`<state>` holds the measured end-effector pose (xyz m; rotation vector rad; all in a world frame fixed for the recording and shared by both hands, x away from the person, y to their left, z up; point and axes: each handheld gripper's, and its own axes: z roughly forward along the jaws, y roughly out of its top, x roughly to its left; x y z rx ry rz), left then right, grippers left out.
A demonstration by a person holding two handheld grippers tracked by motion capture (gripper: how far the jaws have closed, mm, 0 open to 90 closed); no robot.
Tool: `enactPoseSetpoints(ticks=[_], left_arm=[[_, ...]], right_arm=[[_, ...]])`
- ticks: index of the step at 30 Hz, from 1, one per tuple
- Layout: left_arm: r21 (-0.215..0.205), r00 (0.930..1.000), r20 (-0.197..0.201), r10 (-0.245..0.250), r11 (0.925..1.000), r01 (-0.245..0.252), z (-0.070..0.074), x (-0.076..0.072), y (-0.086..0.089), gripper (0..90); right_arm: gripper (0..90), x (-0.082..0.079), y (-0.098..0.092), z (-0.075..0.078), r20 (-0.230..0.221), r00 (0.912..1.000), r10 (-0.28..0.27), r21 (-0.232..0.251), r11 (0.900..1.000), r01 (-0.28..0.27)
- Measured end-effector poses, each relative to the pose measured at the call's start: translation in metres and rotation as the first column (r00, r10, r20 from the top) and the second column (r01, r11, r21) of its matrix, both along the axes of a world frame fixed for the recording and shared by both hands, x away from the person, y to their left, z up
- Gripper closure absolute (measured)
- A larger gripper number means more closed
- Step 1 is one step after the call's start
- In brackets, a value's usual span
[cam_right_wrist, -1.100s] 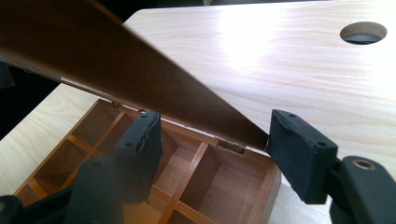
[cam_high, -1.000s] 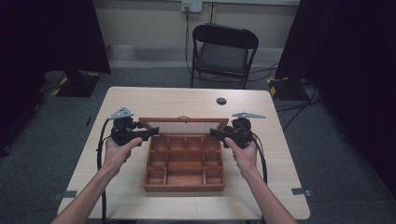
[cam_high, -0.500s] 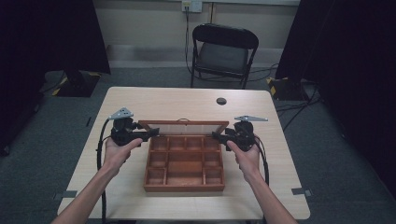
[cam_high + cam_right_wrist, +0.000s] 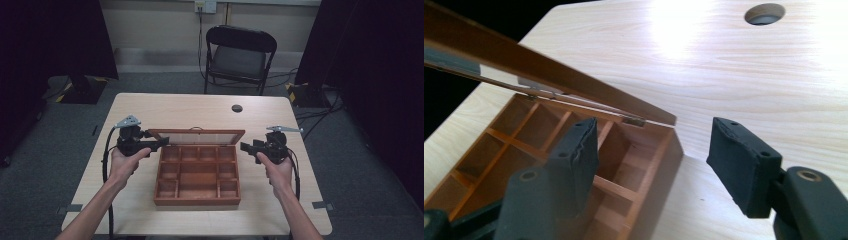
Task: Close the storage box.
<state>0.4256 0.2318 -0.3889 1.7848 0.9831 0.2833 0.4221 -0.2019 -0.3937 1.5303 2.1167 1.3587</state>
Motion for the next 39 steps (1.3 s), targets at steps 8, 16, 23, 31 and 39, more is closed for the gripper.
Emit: enactPoseSetpoints(ticks=[8,16,23,31,39], left_arm=[[-0.002,1.0000,-0.002,-0.001,1.0000,0.001,-0.001,-0.002,-0.002,25.3],[0.042,0.9996,-0.014,-0.026,0.9988,0.027,-0.002,-0.010,-0.004,22.0],[0.050,0.9995,-0.016,-0.026,0.9984,0.027,-0.004,-0.015,-0.007,20.9],[0.073,0.9992,-0.026,-0.031,0.9968,0.033,-0.007,-0.019,-0.008,17.0],[0.080,0.9993,-0.016,-0.032,0.9962,0.033,-0.010,-0.024,-0.008,17.0]], right_arm=[[43.5,0.001,-0.015,0.011,0.017,0.9998,-0.008,-0.015,1.000,0.008],[49.5,-0.004,-0.015,0.033,0.057,0.9980,0.028,0.022,0.999,-0.029],[52.9,-0.015,-0.011,0.061,0.119,0.9893,0.085,0.058,0.994,-0.092],[57.6,-0.025,0.038,0.081,0.128,0.9589,0.253,0.023,0.966,-0.258],[63.1,-0.027,0.084,0.085,0.128,0.9055,0.405,0.020,0.912,-0.410]])
